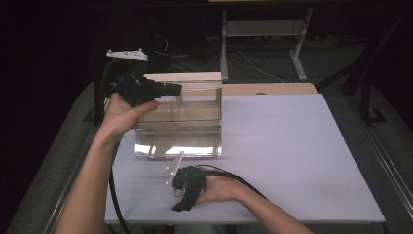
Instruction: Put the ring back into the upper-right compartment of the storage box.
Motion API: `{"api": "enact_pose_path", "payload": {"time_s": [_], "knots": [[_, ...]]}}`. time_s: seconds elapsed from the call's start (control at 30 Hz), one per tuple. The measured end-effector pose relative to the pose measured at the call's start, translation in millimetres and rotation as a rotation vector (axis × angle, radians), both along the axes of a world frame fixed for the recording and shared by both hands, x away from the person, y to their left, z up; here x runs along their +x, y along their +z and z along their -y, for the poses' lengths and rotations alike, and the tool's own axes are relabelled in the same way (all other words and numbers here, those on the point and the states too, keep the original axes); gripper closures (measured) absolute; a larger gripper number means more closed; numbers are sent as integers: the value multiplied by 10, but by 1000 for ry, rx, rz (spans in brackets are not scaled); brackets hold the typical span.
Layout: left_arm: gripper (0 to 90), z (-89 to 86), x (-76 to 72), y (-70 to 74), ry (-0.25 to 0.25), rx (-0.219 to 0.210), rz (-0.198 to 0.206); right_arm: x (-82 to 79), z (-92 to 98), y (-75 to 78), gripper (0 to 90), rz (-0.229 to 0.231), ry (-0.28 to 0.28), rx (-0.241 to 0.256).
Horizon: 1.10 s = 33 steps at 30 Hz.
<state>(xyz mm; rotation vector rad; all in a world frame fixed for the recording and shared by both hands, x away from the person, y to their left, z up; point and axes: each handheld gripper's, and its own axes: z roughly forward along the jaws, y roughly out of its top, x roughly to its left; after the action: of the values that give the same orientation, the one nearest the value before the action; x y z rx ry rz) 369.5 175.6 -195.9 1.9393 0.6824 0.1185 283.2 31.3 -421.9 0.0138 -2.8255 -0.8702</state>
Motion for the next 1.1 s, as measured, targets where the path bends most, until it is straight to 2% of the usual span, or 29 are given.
{"api": "enact_pose_path", "payload": {"time_s": [0.1, 0.27, 0.37, 0.53, 0.6, 0.7, 0.73, 0.87, 0.9, 1.1], "knots": [[893, 2, -1, 0, 0, 1, 1, -10, -20, -28, 335, 0, 11, -12], [893, 1, 0, 1, -1, 4, 1, -7, -39, -67, 457, 44, 34, -35], [893, 3, 0, 3, -1, 7, 2, -21, -41, -72, 539, 36, 30, -45], [893, 4, 1, 3, 0, 5, 3, -18, -36, -72, 671, 94, 35, -47], [893, 3, -1, 2, -1, 7, 3, -27, -30, -72, 736, 136, 48, -48], [893, 4, -2, 2, 2, 7, 3, -46, -33, -71, 831, 140, 50, -46], [893, 4, -1, 3, 2, 7, 4, -46, -31, -70, 860, 140, 47, -50], [893, 6, 0, 3, 3, 6, 4, -17, -34, -66, 867, 121, 33, -66], [893, 6, 1, 3, 3, 6, 5, -27, -42, -61, 868, 96, 16, -68], [893, 7, 2, 1, 4, 3, 7, 2, -50, -38, 883, 31, -3, -98]]}}
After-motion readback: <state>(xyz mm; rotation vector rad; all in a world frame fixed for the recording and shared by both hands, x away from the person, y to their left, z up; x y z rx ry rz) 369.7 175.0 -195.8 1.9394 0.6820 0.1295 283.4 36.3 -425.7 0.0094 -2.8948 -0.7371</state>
